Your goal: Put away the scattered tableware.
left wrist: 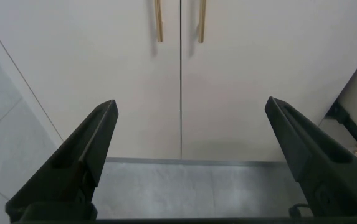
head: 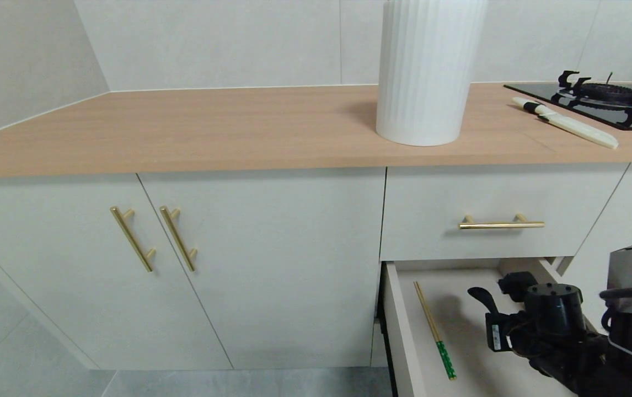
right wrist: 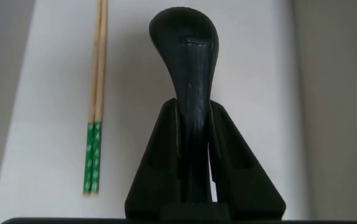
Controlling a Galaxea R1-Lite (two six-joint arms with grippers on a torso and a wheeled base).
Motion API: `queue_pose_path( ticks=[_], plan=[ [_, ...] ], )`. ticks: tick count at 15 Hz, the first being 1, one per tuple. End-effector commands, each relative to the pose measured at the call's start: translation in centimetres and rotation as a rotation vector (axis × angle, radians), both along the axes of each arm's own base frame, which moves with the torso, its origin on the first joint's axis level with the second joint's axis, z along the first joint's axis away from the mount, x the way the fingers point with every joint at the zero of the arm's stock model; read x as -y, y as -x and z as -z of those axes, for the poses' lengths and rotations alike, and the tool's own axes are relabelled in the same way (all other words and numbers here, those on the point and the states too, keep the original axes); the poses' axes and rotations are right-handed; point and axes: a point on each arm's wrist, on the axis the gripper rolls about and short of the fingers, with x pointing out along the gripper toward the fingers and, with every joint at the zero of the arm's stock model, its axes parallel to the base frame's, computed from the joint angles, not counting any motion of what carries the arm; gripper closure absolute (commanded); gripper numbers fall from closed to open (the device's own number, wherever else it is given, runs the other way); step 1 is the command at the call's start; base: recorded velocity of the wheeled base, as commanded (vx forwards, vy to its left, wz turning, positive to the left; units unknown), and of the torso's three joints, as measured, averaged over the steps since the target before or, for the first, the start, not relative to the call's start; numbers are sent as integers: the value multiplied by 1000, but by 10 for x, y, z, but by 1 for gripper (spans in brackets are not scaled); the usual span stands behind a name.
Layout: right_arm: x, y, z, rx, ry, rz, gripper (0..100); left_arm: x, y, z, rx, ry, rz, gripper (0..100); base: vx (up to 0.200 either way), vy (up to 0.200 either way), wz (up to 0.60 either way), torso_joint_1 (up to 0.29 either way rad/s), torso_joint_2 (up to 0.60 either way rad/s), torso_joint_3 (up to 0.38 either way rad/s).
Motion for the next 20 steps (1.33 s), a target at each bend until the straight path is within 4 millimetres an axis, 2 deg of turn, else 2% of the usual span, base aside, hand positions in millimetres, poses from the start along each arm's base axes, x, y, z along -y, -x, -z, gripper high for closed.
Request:
queue_pose_path(
  ticks=[1, 9, 16, 17, 20],
  plan=[
    [-5, -9, 28, -45, 15, 2, 100, 0, 0, 0, 0, 0, -1, 0, 0, 0, 0, 0, 0, 0],
    [-6, -30, 47, -39, 14, 20, 100, 0, 0, 0, 0, 0, -1, 0, 0, 0, 0, 0, 0, 0],
    [-1, -34, 53, -48, 16, 37, 100, 0, 0, 0, 0, 0, -1, 0, 0, 0, 0, 0, 0, 0],
    [-1, -34, 53, -48, 16, 37, 0, 0, 0, 0, 0, 0, -1, 0, 0, 0, 0, 0, 0, 0],
    [-1, -34, 53, -48, 16, 37, 0, 0, 0, 0, 0, 0, -1, 0, 0, 0, 0, 0, 0, 0]
  ],
)
